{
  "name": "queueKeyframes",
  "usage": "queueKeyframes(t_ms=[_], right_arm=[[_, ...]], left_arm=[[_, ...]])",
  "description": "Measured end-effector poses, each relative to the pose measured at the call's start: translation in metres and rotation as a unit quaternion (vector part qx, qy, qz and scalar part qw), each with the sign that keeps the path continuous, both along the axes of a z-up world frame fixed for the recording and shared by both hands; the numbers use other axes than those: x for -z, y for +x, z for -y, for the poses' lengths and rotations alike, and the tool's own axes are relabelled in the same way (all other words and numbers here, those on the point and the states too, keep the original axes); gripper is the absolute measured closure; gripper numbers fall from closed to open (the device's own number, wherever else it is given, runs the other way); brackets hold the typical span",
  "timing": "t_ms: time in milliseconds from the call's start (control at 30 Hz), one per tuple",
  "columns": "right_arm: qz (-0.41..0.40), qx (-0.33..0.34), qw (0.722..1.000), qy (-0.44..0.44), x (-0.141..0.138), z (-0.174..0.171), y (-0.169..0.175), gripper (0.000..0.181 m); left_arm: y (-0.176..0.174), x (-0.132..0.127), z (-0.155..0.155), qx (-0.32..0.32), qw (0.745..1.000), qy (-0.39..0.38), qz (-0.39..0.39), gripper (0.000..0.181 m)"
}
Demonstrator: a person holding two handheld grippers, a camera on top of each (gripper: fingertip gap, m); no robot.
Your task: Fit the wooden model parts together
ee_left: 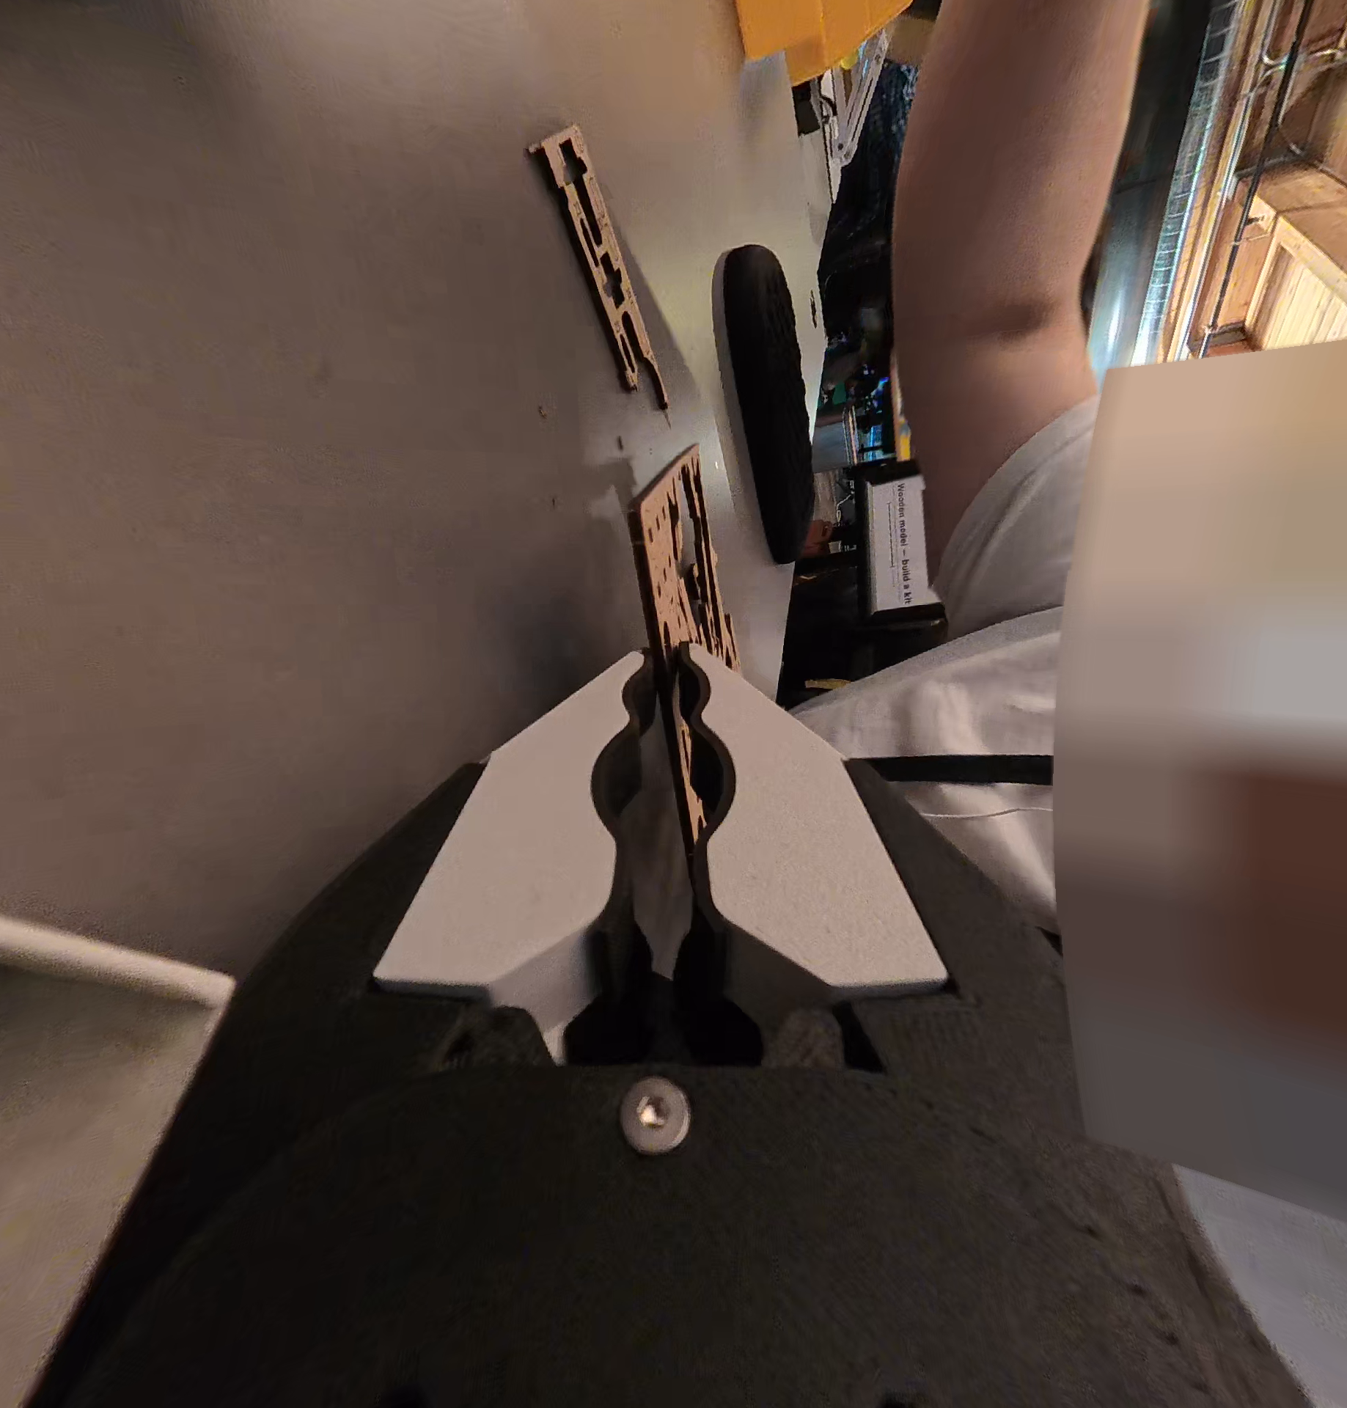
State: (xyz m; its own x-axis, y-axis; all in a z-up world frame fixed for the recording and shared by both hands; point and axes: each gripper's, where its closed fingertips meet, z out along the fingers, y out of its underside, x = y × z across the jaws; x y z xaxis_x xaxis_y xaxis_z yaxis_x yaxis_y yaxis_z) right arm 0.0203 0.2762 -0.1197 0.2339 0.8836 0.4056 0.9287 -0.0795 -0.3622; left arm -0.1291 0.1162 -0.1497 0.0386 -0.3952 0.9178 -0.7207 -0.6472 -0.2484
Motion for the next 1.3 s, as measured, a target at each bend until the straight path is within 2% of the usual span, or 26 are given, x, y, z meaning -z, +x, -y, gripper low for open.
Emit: queueKeyframes(t_ms=[167,433,633,767,833,900,967,1033,1100,1133,1167,1233,1300], right_arm=[[0.122,-0.06,0.99,-0.048,0.032,-0.036,0.0,0.158],[0.209,-0.128,0.963,-0.111,0.058,-0.054,-0.002,0.157],[0.218,-0.14,0.947,-0.189,0.063,-0.045,-0.002,0.173],[0.23,-0.128,0.945,-0.193,0.063,-0.046,-0.002,0.173],[0.218,-0.134,0.954,-0.154,0.059,-0.048,-0.005,0.174],[0.155,-0.14,0.974,-0.085,0.039,-0.049,-0.019,0.174],[0.041,-0.14,0.989,0.017,-0.006,-0.048,-0.042,0.175],[-0.087,-0.115,0.984,0.109,-0.064,-0.038,-0.055,0.175],[-0.198,-0.073,0.965,0.158,-0.11,-0.016,-0.055,0.175],[-0.213,-0.043,0.955,0.204,-0.127,-0.008,-0.049,0.175],[-0.194,-0.007,0.948,0.254,-0.137,-0.002,-0.039,0.176],[-0.106,0.099,0.937,0.318,-0.142,0.008,-0.012,0.175],[-0.053,0.203,0.907,0.365,-0.149,0.023,0.01,0.175]], left_arm=[[0.0,-0.001,0.0,0.0,1.0,-0.017,0.004,0.18],[-0.001,-0.002,0.001,0.005,1.0,-0.022,0.004,0.18],[-0.001,-0.002,0.001,0.006,1.0,-0.024,0.006,0.18],[-0.002,-0.003,0.001,0.007,1.0,-0.025,0.007,0.18],[-0.002,-0.003,0.001,0.008,1.0,-0.026,0.009,0.18],[-0.002,-0.004,0.001,0.007,1.0,-0.027,0.01,0.181],[-0.001,-0.004,0.0,0.004,1.0,-0.027,0.011,0.181],[-0.001,-0.005,-0.001,0.002,0.999,-0.029,0.014,0.181],[0.0,-0.006,-0.002,-0.003,1.0,-0.026,0.015,0.181],[0.0,-0.006,-0.002,-0.004,1.0,-0.023,0.016,0.181],[0.001,-0.005,-0.002,-0.004,1.0,-0.019,0.015,0.181],[0.001,-0.004,-0.002,-0.003,1.0,-0.015,0.013,0.181],[0.001,-0.004,-0.002,-0.004,1.0,-0.013,0.012,0.18]])
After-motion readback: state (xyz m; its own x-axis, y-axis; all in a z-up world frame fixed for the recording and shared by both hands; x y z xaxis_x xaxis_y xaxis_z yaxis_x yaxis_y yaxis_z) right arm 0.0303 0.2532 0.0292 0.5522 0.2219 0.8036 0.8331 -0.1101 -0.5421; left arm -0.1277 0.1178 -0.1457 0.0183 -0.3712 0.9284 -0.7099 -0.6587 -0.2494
